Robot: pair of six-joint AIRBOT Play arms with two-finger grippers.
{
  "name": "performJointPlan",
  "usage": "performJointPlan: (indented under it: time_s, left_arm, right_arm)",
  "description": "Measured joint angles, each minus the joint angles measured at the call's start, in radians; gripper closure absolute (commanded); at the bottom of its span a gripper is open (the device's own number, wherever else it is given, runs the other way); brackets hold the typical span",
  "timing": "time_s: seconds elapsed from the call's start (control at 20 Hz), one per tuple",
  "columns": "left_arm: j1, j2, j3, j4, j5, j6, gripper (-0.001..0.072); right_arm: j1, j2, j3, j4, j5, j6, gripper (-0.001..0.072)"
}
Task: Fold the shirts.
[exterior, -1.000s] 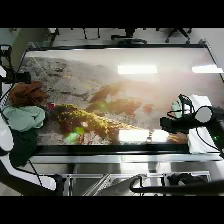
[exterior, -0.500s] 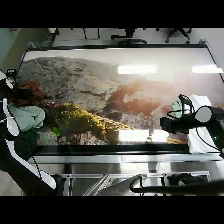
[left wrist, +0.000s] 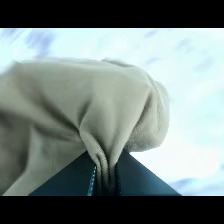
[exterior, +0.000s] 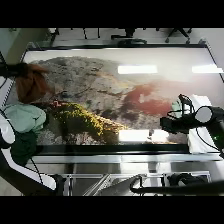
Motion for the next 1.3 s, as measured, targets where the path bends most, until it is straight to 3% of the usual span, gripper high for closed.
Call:
performJointPlan:
  time_s: [0.15, 0.45, 0.5, 0.55, 0.6, 0.8, 0.95, 1.3]
  left_arm:
    - [-0.089, 0.145, -0.048, -0.155, -0.033, 0.018, 0.0694]
    - [-0.356, 0.312, -0.254, -0.249, -0.156, 0.030, 0.0680]
    - [-0.405, 0.322, -0.298, -0.255, -0.161, 0.030, 0.0500]
    - [-0.455, 0.327, -0.343, -0.262, -0.162, 0.033, 0.0183]
    - [-0.501, 0.330, -0.384, -0.266, -0.157, 0.033, 0.0047]
    - [-0.642, 0.304, -0.495, -0.274, -0.134, 0.005, 0.0045]
    - [-0.669, 0.291, -0.520, -0.277, -0.135, -0.021, 0.0045]
    - [-0.513, 0.303, -0.533, -0.279, -0.238, -0.058, 0.0046]
  right_arm:
    - [0.000, 0.000, 0.000, 0.000, 0.000, 0.000, 0.0688]
    - [0.000, 0.000, 0.000, 0.000, 0.000, 0.000, 0.0687]
    - [0.000, 0.000, 0.000, 0.000, 0.000, 0.000, 0.0688]
    - [0.000, 0.000, 0.000, 0.000, 0.000, 0.000, 0.0687]
    - [0.000, 0.000, 0.000, 0.000, 0.000, 0.000, 0.0688]
    - [0.000, 0.000, 0.000, 0.000, 0.000, 0.000, 0.0688]
    - [0.000, 0.000, 0.000, 0.000, 0.000, 0.000, 0.0688]
    - [0.000, 0.000, 0.000, 0.000, 0.000, 0.000, 0.0688]
